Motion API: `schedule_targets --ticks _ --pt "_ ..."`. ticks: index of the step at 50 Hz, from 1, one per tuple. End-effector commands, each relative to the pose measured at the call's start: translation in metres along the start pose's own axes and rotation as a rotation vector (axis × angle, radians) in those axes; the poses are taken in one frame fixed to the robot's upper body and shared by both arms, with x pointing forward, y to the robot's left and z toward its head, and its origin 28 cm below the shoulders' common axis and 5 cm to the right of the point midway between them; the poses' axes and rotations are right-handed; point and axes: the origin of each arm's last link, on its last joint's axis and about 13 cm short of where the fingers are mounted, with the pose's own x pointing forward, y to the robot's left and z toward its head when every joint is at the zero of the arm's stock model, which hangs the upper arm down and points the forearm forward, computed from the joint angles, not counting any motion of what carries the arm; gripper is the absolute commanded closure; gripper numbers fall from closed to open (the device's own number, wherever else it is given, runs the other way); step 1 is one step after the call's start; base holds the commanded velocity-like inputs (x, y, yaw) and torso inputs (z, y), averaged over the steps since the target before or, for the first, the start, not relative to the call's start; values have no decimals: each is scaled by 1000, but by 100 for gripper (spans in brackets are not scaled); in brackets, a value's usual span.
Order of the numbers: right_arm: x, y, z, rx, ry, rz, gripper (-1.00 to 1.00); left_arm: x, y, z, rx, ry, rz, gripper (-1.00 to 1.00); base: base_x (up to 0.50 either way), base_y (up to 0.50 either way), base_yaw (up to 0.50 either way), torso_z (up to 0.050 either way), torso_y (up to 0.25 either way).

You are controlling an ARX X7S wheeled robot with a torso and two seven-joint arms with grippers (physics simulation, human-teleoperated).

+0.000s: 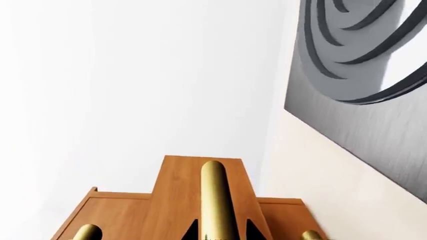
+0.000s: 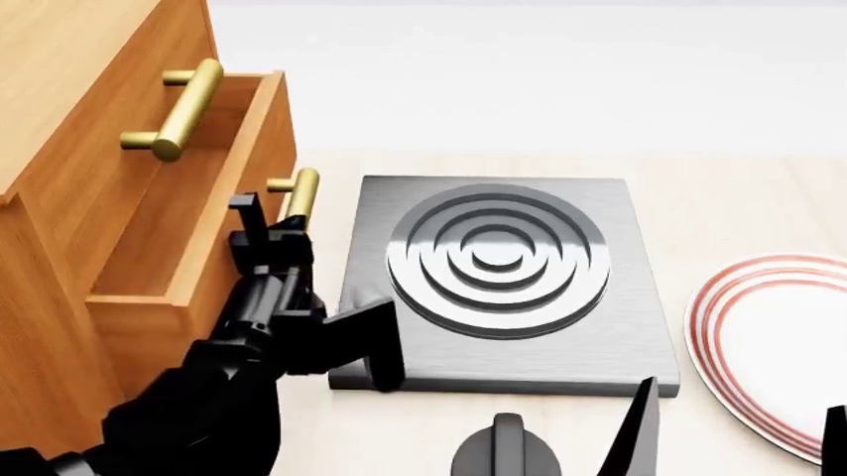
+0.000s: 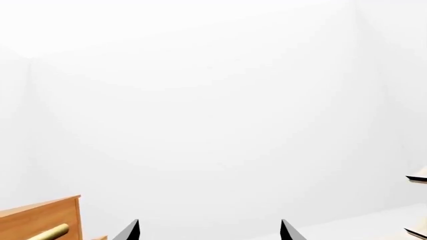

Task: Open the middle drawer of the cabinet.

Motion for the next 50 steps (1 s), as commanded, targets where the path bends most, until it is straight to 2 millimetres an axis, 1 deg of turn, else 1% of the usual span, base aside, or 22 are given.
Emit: schedule_targets --ticks 1,11,18,28,35,50 --pt "0 0 0 2 0 0 -100 -9 5 40 8 -168 81 100 0 -3 0 0 0" --pt "0 -1 0 1 -1 -2 -100 -13 4 45 7 -194 77 100 0 -2 0 2 3" --pt "0 -1 0 1 0 -1 -100 -15 7 51 -2 -220 79 100 0 -2 0 0 4" --pt "-1 -1 2 3 -2 -3 -100 -23 17 66 -24 -273 72 100 0 -2 0 1 4" --pt "0 -1 2 6 -1 -2 -100 -28 28 76 -33 -320 83 100 0 -1 0 2 4" --pt "1 -1 2 6 0 -1 -100 -27 27 76 -48 -333 83 100 0 0 0 1 5"
